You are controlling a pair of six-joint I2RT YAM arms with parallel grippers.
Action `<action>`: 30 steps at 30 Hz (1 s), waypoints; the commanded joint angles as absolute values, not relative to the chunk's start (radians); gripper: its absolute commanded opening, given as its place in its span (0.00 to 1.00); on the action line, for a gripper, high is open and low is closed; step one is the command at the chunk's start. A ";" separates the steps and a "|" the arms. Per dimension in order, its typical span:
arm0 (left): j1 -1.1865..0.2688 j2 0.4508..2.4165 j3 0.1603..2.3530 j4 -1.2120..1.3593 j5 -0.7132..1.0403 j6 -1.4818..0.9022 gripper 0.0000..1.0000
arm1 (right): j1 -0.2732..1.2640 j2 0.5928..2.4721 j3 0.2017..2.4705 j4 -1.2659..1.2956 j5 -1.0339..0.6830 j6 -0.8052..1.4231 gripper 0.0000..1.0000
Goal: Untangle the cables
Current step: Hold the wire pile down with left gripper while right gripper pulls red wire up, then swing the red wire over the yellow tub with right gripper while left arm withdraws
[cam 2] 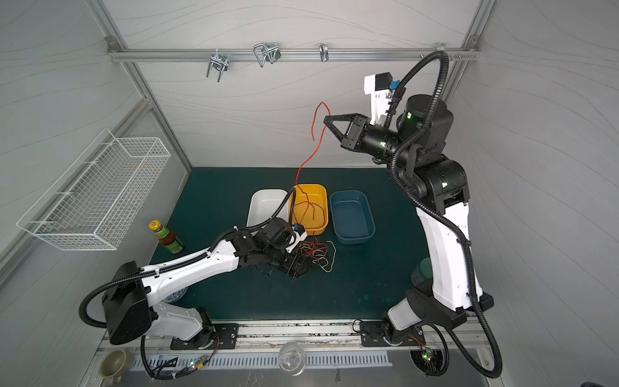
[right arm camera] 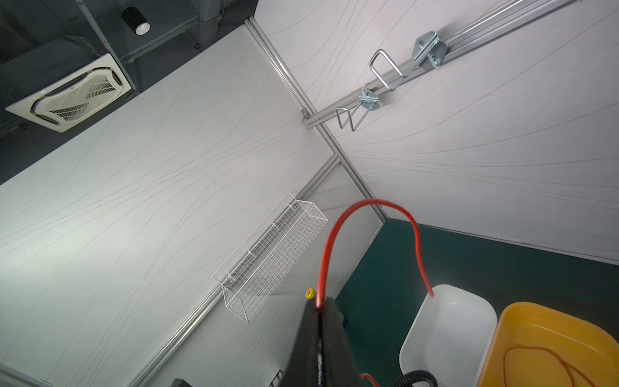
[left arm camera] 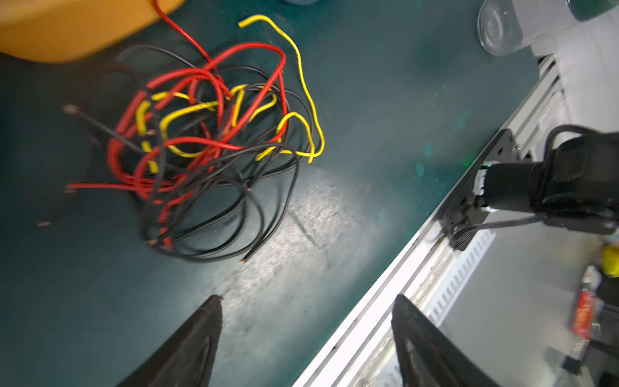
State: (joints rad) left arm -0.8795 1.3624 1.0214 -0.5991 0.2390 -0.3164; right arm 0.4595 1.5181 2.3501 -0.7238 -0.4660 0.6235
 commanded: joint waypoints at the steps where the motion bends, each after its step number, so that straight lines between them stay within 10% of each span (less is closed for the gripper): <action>1: -0.882 1.284 1.100 -0.714 0.151 -0.253 0.85 | 0.439 1.519 2.349 -0.675 -0.507 0.633 0.00; 18: -0.882 0.695 0.840 -0.716 0.106 -0.264 0.92 | 0.388 1.651 2.359 -0.672 -0.400 0.572 0.00; 30: -0.882 0.691 0.814 -0.696 0.035 -0.251 0.94 | 0.261 1.693 2.373 -0.675 -0.309 0.654 0.00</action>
State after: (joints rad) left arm -0.8795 0.6842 0.8127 -0.7345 0.0757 -0.2615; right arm 0.2745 1.6886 2.3653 -0.6888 -0.3244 0.6250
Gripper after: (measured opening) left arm 0.937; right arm 0.048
